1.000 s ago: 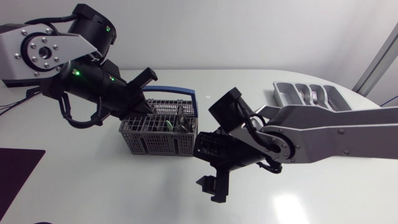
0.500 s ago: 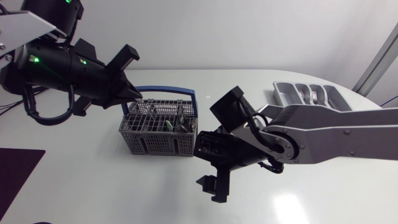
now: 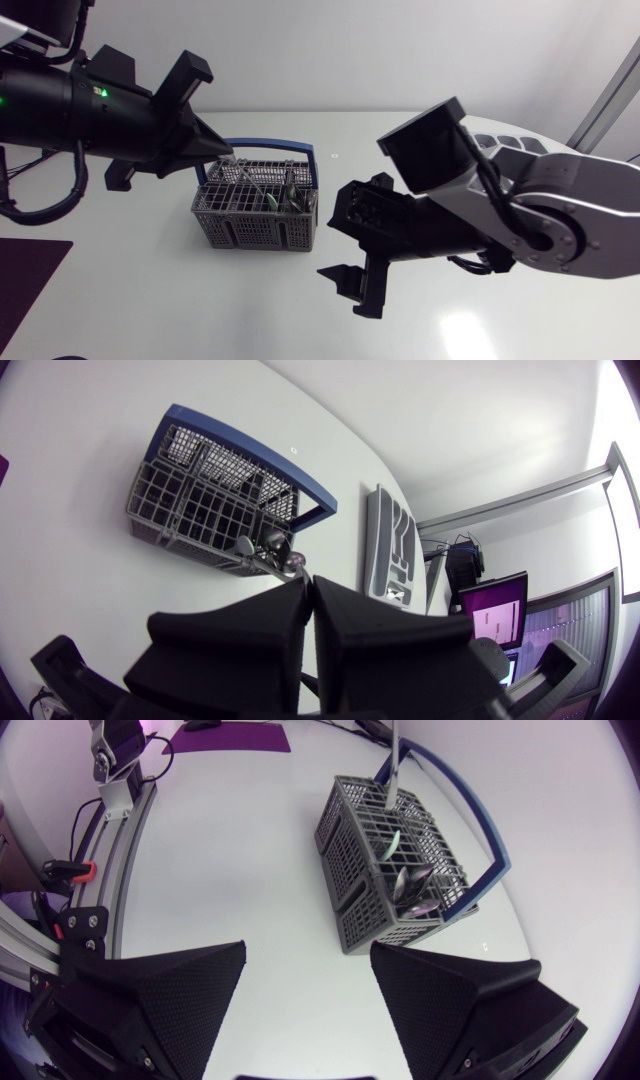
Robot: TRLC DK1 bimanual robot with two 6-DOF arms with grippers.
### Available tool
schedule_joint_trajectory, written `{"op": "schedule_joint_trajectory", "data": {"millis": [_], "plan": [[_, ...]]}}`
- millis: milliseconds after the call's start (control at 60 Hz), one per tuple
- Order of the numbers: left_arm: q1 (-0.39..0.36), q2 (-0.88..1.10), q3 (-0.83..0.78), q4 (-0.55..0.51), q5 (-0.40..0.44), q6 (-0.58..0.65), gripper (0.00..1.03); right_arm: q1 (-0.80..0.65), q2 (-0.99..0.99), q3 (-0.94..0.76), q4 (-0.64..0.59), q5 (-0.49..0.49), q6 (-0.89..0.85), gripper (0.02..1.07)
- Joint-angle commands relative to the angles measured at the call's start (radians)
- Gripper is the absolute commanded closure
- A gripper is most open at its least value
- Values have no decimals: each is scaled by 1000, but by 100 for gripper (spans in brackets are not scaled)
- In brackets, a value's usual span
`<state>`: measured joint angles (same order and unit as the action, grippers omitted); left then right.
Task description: Unload the cutlery basket into the drawer organizer.
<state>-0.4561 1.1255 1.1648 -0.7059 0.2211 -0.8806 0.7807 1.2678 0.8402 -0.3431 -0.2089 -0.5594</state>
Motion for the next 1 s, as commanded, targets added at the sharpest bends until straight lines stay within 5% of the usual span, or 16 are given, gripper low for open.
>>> {"op": "schedule_joint_trajectory", "data": {"millis": [0, 350, 800, 983], "plan": [[-23, 3, -36, 5, 14, -67, 99, -11, -41, -24, 1, -3, 38, 17], [-39, 48, -50, 37, 14, -181, 99, 12, -59, -15, 138, 22, 101, 17], [-49, 97, -65, 206, 47, -345, 99, 54, 27, 23, 328, 135, 107, 18], [-29, 129, -45, 214, 86, -393, 99, 92, 84, 42, 429, 223, 84, 32]]}}
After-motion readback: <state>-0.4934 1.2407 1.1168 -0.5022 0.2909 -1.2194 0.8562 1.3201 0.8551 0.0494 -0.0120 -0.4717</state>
